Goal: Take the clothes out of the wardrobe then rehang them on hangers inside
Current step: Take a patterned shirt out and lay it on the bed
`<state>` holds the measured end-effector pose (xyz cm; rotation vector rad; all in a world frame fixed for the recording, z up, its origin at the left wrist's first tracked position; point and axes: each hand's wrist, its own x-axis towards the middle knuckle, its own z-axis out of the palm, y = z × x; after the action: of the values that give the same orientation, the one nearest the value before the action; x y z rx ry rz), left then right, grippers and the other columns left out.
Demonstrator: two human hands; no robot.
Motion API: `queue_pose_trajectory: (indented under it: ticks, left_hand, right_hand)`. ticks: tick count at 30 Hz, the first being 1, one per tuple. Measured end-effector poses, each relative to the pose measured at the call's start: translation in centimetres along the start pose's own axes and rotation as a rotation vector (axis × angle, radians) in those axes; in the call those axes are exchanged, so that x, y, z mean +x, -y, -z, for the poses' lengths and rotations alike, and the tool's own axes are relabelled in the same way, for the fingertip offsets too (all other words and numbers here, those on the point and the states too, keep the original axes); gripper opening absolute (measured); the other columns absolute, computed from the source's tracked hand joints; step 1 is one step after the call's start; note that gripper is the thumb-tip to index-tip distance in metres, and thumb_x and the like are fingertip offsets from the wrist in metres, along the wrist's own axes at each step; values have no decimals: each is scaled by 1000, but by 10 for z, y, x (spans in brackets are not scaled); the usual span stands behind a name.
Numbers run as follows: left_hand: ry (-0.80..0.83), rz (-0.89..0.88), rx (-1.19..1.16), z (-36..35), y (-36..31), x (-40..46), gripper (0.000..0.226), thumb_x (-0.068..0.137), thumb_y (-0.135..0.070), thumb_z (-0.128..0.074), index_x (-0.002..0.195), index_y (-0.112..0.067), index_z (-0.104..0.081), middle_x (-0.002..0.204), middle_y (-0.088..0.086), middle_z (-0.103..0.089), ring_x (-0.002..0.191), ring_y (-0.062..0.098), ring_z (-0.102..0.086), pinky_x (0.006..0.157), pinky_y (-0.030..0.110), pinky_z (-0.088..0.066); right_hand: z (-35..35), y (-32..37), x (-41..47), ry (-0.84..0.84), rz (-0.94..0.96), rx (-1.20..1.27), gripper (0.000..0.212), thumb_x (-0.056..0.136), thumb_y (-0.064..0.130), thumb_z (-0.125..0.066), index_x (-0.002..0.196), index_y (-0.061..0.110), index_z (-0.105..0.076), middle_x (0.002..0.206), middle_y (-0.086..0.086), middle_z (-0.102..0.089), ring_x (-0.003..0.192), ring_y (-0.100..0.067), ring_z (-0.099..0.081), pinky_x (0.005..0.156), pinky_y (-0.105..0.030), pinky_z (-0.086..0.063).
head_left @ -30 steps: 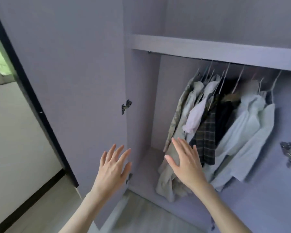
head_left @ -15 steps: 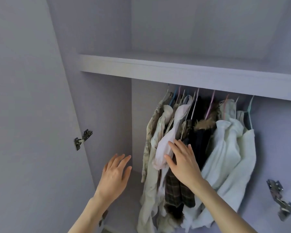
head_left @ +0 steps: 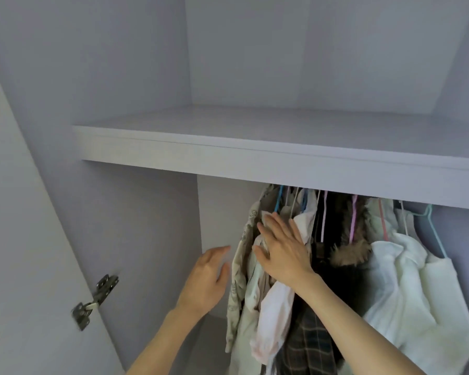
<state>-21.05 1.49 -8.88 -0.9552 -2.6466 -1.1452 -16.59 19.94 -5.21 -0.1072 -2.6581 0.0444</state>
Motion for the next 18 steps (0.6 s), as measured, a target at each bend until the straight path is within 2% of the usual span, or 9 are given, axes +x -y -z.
queue_pose_trajectory:
  ticks: [2,4,8,14,18]
  left_hand:
    - [-8,30,-60,-4,0,23,40,98,-23,-41,138,-16,-41,139,3,-44,128,18,-41,105,24,-32]
    - [-18,52,-93,-9,-2,45,41,98,-27,-41,137,-16,-42,137,4,-47,125,19,-44,104,31,-37]
    - [28,53,-87,-24,-15,72,44,96,-33,-44,137,-18,-40,130,5,-50,115,20,-50,95,33,-43]
    - [65,75,-52,-45,-31,106,45,94,-39,-47,134,-20,-42,119,6,-55,103,23,-57,86,31,-46]
    - [-3,88,-56,-55,-30,113,37,94,-33,-49,126,-14,-49,112,10,-58,100,26,-57,82,31,-45]
  right_hand:
    - [-9,-5,-5,-51,-10,-44,55,84,38,-34,122,9,-61,137,-9,-50,134,-21,-35,109,-41,-20]
    - [-15,-14,-11,-84,-11,-40,50,85,31,-37,122,6,-60,137,-10,-50,133,-21,-34,108,-42,-23]
    - [-17,-30,-18,-136,33,-22,48,87,25,-37,126,5,-57,141,-10,-45,137,-20,-29,112,-40,-20]
    - [-20,-42,-21,-139,59,2,47,88,22,-38,126,3,-56,142,-10,-43,137,-21,-31,113,-39,-20]
    - [-19,-47,-23,-154,73,20,47,87,21,-38,127,2,-55,143,-11,-43,137,-20,-28,114,-38,-19]
